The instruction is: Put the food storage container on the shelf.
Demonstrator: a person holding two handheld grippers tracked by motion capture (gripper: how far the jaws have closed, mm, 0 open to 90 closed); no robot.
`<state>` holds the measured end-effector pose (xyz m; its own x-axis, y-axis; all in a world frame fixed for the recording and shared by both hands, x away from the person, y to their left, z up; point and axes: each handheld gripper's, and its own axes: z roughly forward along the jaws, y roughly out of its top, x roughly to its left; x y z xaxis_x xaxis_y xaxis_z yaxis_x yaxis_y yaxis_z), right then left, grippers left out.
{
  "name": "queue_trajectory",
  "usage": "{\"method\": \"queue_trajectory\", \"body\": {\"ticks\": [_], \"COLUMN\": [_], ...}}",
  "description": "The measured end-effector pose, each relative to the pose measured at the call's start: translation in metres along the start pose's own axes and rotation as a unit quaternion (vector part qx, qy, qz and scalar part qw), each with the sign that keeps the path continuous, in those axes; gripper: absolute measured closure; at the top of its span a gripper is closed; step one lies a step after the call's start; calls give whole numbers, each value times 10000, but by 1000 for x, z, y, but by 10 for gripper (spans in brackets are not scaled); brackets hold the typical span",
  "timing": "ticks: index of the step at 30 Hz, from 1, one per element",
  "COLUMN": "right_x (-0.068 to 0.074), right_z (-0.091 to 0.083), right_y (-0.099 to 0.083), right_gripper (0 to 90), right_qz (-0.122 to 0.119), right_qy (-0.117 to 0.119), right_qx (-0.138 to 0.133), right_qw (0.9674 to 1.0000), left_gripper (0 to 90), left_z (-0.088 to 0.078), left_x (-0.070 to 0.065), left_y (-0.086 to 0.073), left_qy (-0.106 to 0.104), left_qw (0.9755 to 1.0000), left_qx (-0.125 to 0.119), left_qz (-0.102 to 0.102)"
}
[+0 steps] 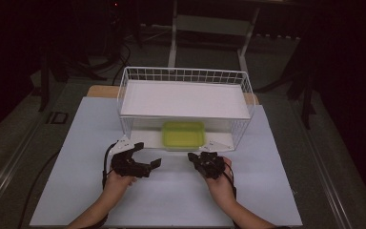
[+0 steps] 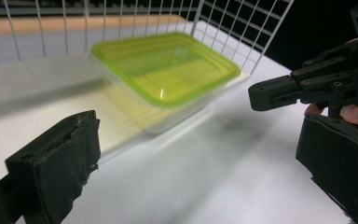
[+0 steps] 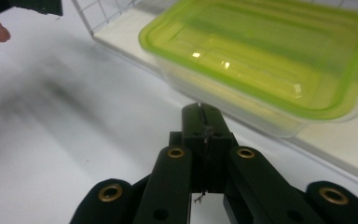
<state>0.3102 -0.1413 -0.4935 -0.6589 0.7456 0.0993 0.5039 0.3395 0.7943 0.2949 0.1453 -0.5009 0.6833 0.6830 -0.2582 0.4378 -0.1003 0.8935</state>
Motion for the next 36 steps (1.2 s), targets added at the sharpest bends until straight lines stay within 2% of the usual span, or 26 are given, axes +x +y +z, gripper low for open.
{"method": "queue_trajectory", "body": {"ticks": [5, 10, 13, 19, 22, 27, 30, 36], "right_x": [6, 6, 2, -5, -11, -17, -19, -27], "right_z": [15, 27, 37, 49, 55, 63, 67, 74], "right_y": [-4, -3, 0, 6, 9, 13, 16, 22], "right_gripper": [900, 900, 900, 899, 899, 899, 899, 899], "right_qz": [-122, -177, -139, -118, -9, 54, -2, 142], "right_qy": [47, -1, -84, -209, -277, -345, -425, -553], "right_qx": [165, 223, 228, 269, 261, 247, 228, 186], "right_qw": [9998, 9996, 9996, 9993, 9993, 9991, 9988, 9982], "left_gripper": [4, 4, 4, 5, 4, 4, 4, 4], "left_z": [0, -1, -1, -1, -2, -2, -2, -2], "left_x": [-3, -4, -4, -3, -2, 0, 0, 0], "left_y": [-3, -3, -4, -6, -6, -7, -7, -8], "left_qy": [153, 218, 246, 245, 271, 306, 289, 297], "left_qw": [9996, 9992, 9990, 9989, 9987, 9989, 9990, 9989], "left_qx": [-39, -164, -141, -133, -153, -157, -181, -157], "left_qz": [223, 298, 343, 380, 398, 327, 302, 324]}}
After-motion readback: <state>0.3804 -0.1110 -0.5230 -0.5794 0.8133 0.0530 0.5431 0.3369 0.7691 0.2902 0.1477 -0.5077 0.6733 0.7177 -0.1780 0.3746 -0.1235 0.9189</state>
